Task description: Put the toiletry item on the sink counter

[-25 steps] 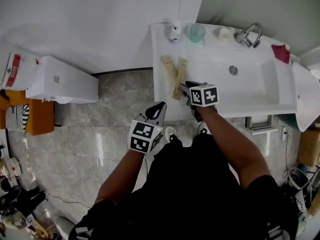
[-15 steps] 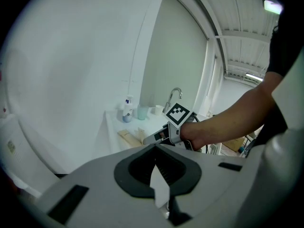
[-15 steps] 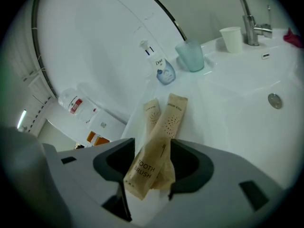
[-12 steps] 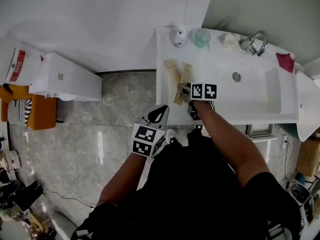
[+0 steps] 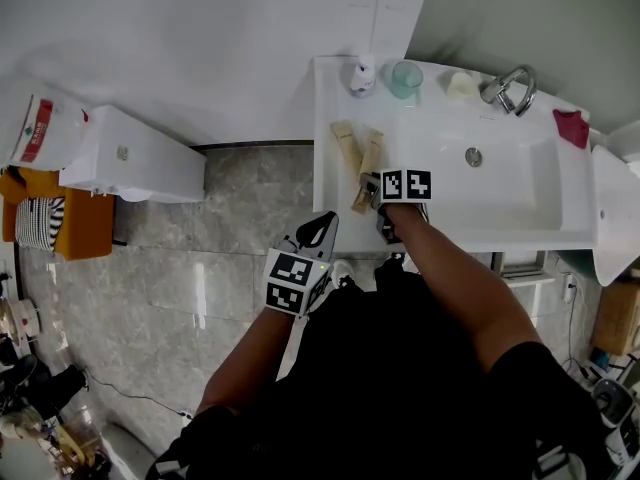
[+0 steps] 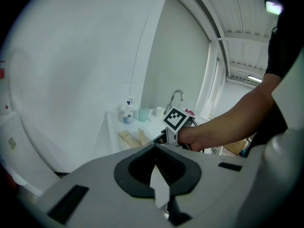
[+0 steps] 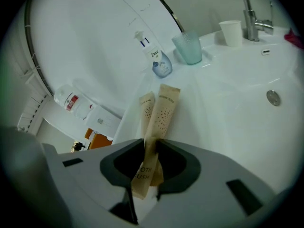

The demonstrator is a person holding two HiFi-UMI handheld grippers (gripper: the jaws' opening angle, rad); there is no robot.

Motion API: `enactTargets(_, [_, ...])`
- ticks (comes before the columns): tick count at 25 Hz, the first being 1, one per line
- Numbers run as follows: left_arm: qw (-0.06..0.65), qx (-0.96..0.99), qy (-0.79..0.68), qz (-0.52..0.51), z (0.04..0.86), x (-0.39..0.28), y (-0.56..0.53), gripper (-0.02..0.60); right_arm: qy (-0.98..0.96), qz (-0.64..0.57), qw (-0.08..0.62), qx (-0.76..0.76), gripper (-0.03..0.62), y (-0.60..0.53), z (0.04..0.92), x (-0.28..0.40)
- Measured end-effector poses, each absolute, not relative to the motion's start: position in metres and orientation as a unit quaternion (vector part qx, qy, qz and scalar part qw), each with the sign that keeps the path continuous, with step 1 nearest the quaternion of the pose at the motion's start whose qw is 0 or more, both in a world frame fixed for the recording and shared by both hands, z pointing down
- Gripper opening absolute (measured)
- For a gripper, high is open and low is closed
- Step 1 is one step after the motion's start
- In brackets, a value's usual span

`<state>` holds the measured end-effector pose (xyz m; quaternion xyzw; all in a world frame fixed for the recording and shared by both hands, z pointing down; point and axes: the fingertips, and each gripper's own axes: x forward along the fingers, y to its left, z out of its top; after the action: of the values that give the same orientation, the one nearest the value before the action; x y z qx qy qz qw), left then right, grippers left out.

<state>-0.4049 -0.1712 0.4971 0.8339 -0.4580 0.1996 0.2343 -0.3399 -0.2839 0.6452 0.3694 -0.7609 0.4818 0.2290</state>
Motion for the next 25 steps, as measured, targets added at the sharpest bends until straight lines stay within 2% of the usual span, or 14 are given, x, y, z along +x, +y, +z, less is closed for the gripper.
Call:
enactTargets(2, [0.233, 0.835, -0.458, 0.2, 0.497, -0.407, -0.171, 0.003, -0.761, 0.48, 0.226, 0.373, 0.069, -0.283, 0.644, -0.339])
enactTargets(7, [0.229, 0.839, -0.45, 0.201, 0.496, -0.406, -0.167, 0.003, -0.776, 0.452, 0.23, 0.374, 0.041, -0.277, 0.633, -0.337])
enactTargets(16, [0.209, 0.866, -0.408, 0.198, 0.486, -0.386, -0.163, 0.003, -0.811, 0.395, 0.185, 0.39, 0.037, -0.257, 0.573, -0.314])
enactTargets(25, [0.179, 0.904, -0.334, 0.2, 0.475, -0.333, -0.162, 0.003, -0.841, 0.292, 0.152, 0.428, 0.037, -0.216, 0.489, -0.262])
